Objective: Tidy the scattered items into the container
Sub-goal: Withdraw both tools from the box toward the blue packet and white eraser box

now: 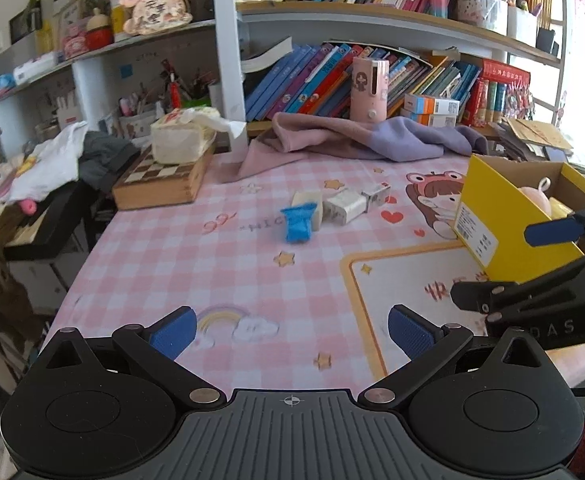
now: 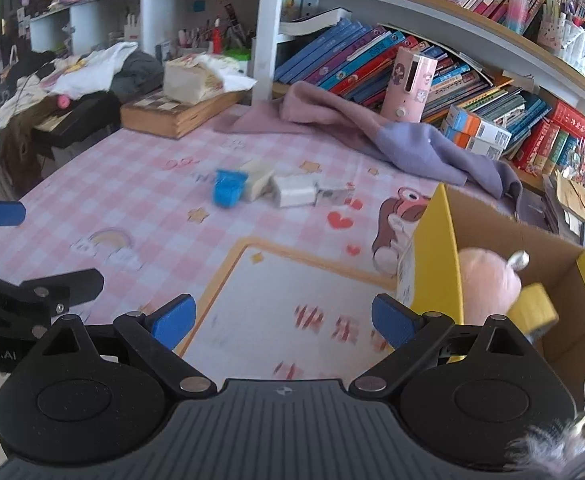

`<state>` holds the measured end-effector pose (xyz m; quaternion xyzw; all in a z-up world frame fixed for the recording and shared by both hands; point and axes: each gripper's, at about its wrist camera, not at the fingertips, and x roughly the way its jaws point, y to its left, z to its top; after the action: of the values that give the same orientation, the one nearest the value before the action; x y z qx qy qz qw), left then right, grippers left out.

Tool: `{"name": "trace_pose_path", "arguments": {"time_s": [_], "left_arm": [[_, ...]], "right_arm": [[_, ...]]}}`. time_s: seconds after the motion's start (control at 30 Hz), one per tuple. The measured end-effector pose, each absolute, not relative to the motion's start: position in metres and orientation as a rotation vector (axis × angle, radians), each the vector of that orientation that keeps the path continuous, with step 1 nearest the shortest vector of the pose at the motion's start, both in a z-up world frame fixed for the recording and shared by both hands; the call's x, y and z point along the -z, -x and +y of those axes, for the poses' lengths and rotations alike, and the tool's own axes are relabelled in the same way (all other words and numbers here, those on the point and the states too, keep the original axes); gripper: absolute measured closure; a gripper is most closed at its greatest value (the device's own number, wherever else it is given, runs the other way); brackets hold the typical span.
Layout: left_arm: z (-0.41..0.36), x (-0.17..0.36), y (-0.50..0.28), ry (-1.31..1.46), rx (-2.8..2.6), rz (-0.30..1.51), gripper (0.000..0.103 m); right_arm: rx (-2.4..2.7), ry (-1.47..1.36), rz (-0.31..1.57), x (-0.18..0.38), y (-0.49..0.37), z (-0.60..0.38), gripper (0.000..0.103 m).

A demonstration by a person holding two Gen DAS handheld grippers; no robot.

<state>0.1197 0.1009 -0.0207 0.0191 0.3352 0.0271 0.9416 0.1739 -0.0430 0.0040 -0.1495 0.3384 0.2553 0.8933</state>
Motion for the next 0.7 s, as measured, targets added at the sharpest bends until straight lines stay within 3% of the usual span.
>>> {"name": "trace_pose_path", "arguments": {"time_s": [0.7], "left_arm": [[0.096,0.045,-0.236,-0.090,-0.017,0.720,0.001]], "right_arm": [[-0.440,0.048,0.836,0.009,-0.326,-0.022,0.006]]}}
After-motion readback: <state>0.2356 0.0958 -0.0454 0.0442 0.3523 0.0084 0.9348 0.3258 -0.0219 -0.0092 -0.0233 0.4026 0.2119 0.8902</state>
